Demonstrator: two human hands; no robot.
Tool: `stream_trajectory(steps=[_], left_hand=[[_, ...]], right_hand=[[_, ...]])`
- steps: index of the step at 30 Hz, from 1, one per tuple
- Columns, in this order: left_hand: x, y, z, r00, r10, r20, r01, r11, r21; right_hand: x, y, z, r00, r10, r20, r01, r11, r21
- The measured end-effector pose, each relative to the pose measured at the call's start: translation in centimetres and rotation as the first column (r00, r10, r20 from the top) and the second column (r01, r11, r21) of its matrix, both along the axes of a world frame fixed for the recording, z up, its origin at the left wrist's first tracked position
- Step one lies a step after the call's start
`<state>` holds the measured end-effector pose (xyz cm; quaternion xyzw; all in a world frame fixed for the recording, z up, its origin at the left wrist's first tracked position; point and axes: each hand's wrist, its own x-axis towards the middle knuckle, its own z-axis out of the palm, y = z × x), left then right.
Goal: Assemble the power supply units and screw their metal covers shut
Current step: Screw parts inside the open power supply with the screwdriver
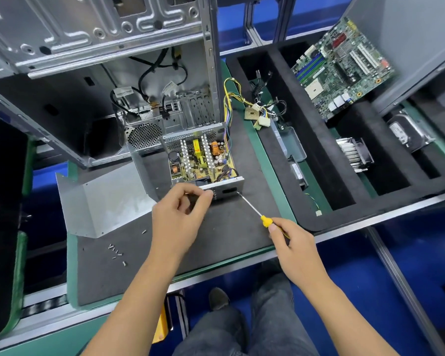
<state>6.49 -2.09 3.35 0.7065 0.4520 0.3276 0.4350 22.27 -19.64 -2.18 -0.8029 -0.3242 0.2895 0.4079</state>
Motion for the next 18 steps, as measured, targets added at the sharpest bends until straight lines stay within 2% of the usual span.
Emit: stream_trajectory(steps=[1,2,3,4,5,7,8,9,18], left_hand=[[0.7,0.7,0.8,0.994,-0.079,-0.070,0.093,0.969,0.230],[1.5,1.5,1.4,0.978,-0.141,-0.155,0.192,0.896,0.401],[2.4,2.4,1.7,0.951,-0.184,-0.247,0.287,0.819,0.497],[3.3,3.4,1.8,0.908,-0.213,-0.360,0.387,0.758,0.525],[4.1,4.3,1.8,0.839,-0.227,-0.495,0.489,0.714,0.501],[5.4,5.2,1.3,0.642,-0.234,-0.730,0.645,0.680,0.350],[5.8,5.4,0.9,0.557,-0.245,-0.794,0.681,0.681,0.268],[6.0,5.5,0.6,0.512,-0.252,-0.821,0.693,0.686,0.221],[5.9,5.3,0.5,0.586,-0.312,-0.747,0.672,0.703,0.234]], right_hand=[[-0.1,0.0,-0.1,0.999,-0.033,-0.017,0.033,0.999,0.009],[-0.3,-0.1,-0.2,0.998,-0.059,-0.029,0.059,0.998,0.013],[-0.5,-0.1,-0.3,0.997,-0.076,-0.035,0.076,0.997,0.017],[-0.6,0.0,-0.4,0.996,-0.086,-0.036,0.086,0.996,0.021],[-0.8,0.0,-0.4,0.995,-0.090,-0.037,0.091,0.996,0.025],[-1.0,0.1,-0.4,0.995,-0.091,-0.036,0.092,0.995,0.033],[-1.1,0.1,-0.4,0.995,-0.089,-0.035,0.090,0.995,0.036],[-1.2,0.1,-0.5,0.995,-0.090,-0.036,0.091,0.995,0.037],[-1.5,0.2,-0.9,0.993,-0.114,-0.031,0.115,0.993,0.022]])
